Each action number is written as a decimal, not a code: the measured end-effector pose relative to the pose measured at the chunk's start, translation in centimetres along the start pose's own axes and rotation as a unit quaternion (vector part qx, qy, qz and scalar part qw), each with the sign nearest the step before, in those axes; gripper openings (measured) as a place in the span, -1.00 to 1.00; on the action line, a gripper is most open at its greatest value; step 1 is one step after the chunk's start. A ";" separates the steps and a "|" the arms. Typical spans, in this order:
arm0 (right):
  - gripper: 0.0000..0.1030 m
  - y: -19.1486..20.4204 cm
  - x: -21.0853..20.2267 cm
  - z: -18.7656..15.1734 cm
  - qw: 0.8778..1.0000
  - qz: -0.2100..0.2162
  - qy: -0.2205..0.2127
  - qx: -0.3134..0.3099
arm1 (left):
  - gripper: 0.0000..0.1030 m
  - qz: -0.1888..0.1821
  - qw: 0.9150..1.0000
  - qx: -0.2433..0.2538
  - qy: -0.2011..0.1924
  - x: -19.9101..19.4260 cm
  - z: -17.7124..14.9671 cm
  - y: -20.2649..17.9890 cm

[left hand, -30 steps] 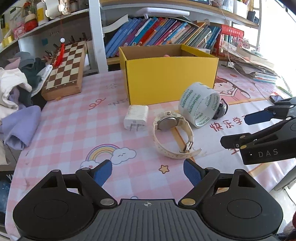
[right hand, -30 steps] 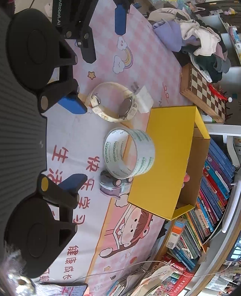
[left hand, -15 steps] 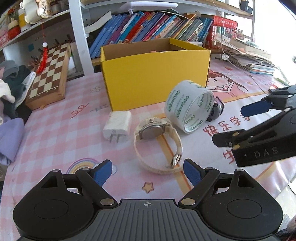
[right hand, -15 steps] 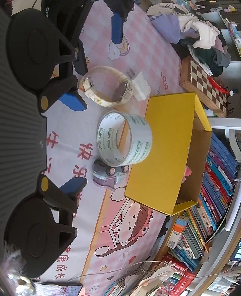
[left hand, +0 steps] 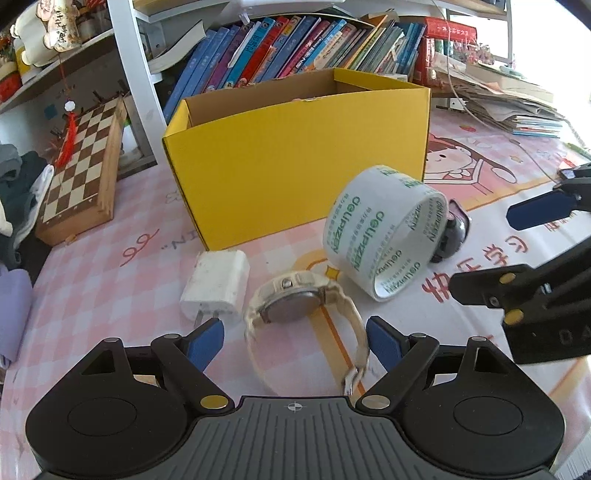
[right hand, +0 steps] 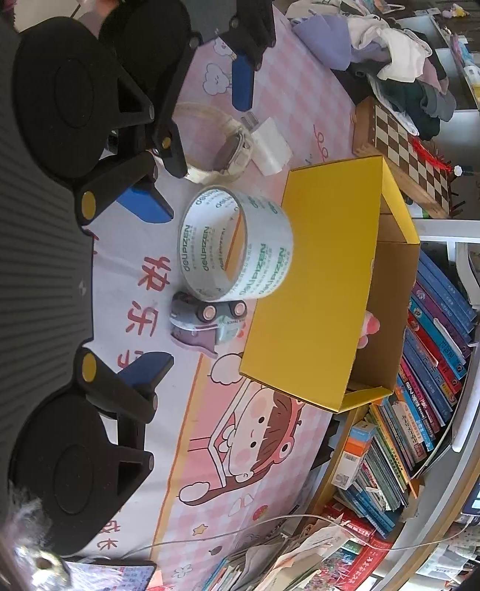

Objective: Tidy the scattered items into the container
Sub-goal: 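Grasp the white wristwatch with the left tool while the right tool grasps the clear tape roll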

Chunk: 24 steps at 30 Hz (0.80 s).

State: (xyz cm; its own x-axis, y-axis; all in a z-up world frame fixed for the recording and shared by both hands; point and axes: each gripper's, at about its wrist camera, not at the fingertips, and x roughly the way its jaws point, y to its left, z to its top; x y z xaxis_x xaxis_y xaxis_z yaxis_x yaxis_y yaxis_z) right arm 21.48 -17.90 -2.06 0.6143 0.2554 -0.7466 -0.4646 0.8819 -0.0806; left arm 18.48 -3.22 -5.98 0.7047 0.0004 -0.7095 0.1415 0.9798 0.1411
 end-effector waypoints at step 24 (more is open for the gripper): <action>-0.18 0.4 2.9 2.7 1.000 0.003 -0.008 -0.024 | 0.23 -0.012 0.998 -0.053 0.037 -2.7 -3.1 3.3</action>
State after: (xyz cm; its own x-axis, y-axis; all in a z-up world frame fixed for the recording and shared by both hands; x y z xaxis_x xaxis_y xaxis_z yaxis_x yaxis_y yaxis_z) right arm 24.81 -15.76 -2.43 0.6211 0.2673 -0.7368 -0.4986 0.8601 -0.1082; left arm 14.93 0.63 -5.72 0.6487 -0.0119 -0.7609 0.0810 0.9953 0.0535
